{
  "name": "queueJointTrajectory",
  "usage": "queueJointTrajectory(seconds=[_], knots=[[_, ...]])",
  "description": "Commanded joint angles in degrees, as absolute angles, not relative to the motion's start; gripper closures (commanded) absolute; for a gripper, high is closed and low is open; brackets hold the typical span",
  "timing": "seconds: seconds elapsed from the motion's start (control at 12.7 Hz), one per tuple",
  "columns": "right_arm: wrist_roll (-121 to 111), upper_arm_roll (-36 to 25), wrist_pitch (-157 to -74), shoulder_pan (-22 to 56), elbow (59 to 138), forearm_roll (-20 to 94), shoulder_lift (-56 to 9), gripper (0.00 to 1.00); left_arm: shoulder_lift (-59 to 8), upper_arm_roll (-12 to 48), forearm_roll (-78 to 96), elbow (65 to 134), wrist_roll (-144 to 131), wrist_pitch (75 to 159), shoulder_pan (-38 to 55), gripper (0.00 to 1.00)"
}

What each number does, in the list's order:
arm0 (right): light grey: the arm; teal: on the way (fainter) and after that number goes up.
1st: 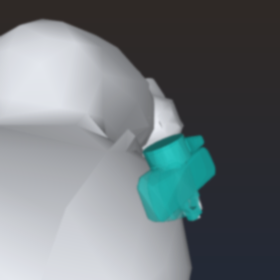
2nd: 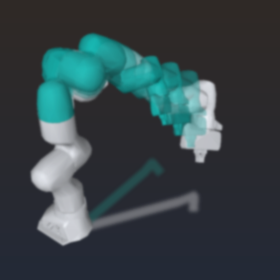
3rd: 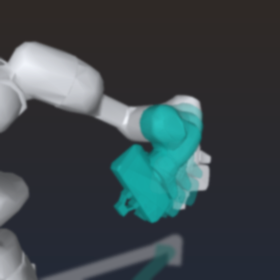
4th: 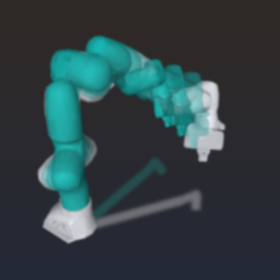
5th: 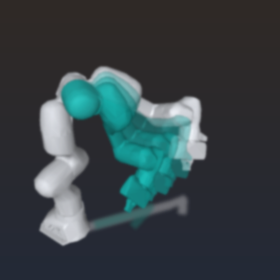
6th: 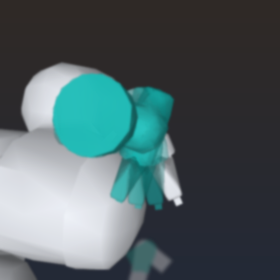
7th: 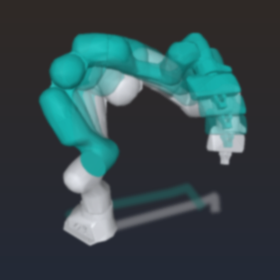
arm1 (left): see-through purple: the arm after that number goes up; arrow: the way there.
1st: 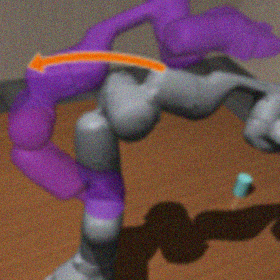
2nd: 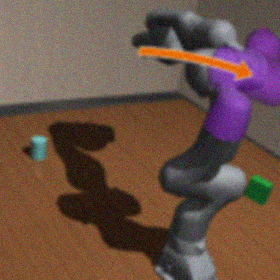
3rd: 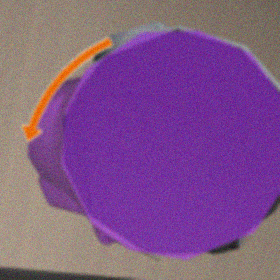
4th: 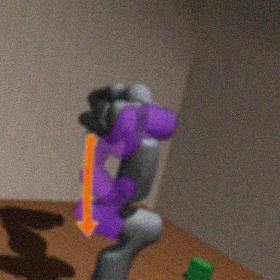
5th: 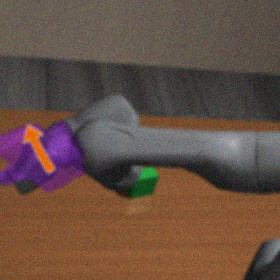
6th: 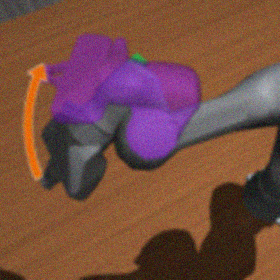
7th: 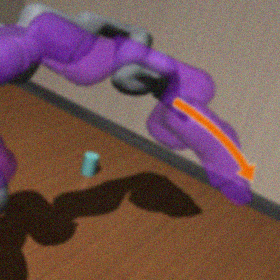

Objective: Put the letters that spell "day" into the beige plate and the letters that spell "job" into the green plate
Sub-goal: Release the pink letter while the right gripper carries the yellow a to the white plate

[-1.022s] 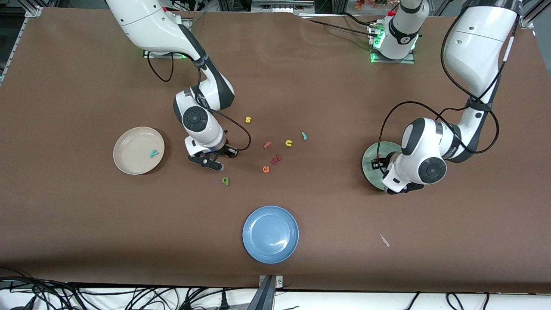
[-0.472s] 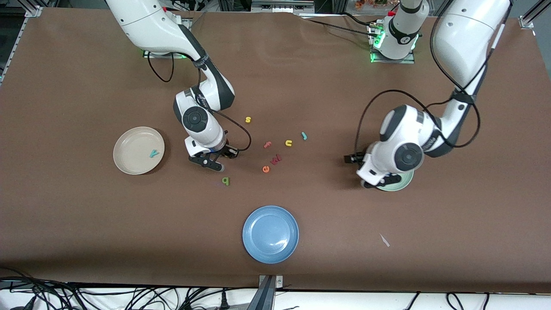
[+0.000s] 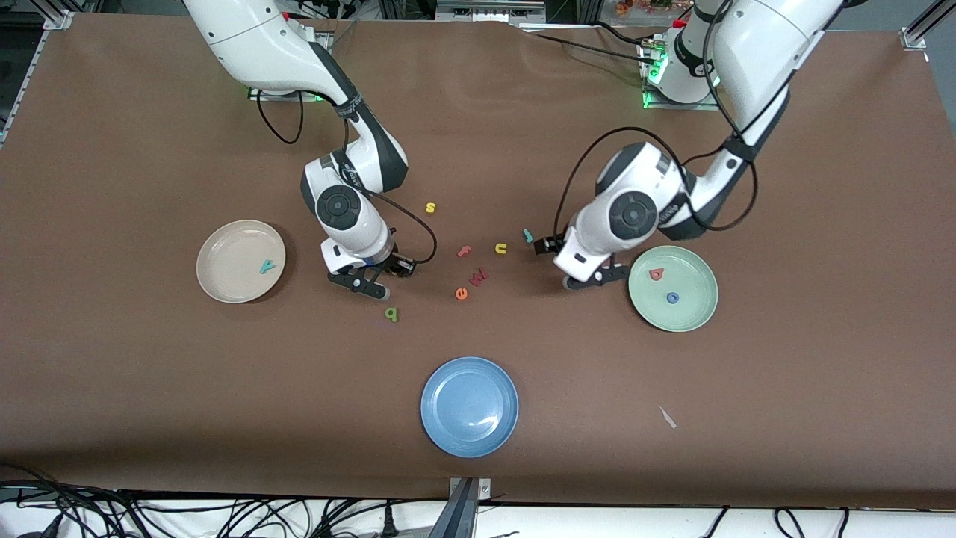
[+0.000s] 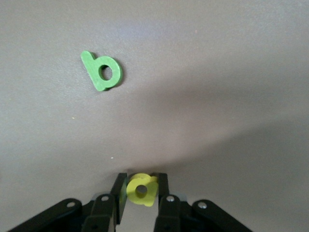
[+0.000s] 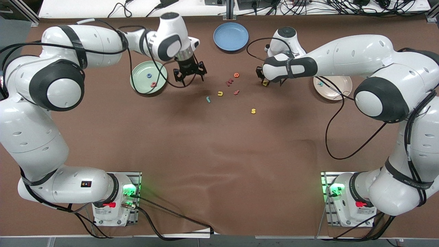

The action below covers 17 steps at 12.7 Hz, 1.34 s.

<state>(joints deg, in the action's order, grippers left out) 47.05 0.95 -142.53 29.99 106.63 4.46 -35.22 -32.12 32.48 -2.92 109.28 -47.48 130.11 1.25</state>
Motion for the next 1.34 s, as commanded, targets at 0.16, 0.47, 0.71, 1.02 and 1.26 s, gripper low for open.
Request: queueJointTrajectory(seconds=[0.16,0.47,0.71,1.02,1.26], knots=[[43.87,1.05,-137.64,28.65,103.36,4.66,-35.16,0.94,-32.33,32.08,-13.66,114.00,-64.99,135.26,7.29,0.02],[30.98,-4.11,-131.85,28.56,105.90,4.66,-30.60,0.94,-39.01,32.08,-24.08,108.38,-76.11,135.26,9.75,0.15],[18.93,-8.95,-132.09,28.48,111.43,4.92,-25.85,0.94,-40.69,32.08,-23.99,106.96,-76.46,135.26,10.54,0.18],[5.13,-14.92,-135.16,28.56,118.98,5.01,-20.49,0.94,-41.84,31.99,-23.99,106.35,-76.64,135.35,12.04,0.29],[-6.47,-20.28,-139.30,28.48,123.65,5.45,-18.46,0.94,-41.75,31.99,-23.99,106.35,-76.55,135.26,11.61,0.89]])
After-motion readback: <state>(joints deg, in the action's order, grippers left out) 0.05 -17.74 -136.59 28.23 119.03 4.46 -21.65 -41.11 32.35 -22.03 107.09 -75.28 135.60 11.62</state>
